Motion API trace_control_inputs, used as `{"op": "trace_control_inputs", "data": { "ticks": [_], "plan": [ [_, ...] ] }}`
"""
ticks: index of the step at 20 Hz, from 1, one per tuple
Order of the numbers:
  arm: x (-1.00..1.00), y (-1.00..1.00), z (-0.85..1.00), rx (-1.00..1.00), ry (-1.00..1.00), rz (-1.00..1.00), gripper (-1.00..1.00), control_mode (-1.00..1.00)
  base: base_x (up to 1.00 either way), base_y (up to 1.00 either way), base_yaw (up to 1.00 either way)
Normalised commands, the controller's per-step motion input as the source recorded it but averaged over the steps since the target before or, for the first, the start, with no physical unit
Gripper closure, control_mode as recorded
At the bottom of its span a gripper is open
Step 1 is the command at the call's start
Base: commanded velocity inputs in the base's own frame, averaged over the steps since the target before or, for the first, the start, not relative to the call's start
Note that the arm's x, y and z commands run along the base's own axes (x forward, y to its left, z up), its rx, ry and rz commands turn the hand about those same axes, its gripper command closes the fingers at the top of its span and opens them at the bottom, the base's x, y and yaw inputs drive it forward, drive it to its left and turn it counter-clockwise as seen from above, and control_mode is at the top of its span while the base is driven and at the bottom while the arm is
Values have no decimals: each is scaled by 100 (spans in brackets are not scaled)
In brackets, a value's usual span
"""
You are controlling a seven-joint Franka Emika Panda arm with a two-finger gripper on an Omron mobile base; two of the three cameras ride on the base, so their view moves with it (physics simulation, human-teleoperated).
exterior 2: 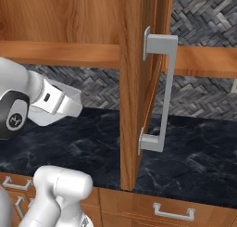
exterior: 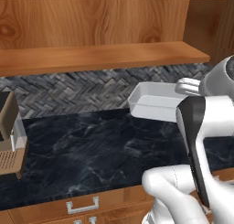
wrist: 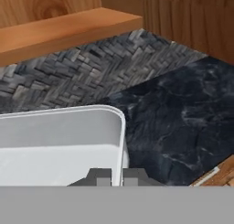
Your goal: Retrieve the tupperware and aluminum foil from the cabinet and place them on the dining counter near the plate with eggplant and carrot to prepare for storing leftovers.
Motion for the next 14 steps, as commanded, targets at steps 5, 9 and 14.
{"op": "trace_control_inputs", "data": {
  "ticks": [5,9,14],
  "plan": [
    [-98,9,-39,-1,0,31,100,-100,0,0,0],
    [-100,5,-35,0,0,38,100,-100,0,0,0],
    [-40,4,-12,0,0,17,100,100,-42,19,35]
  ]
}}
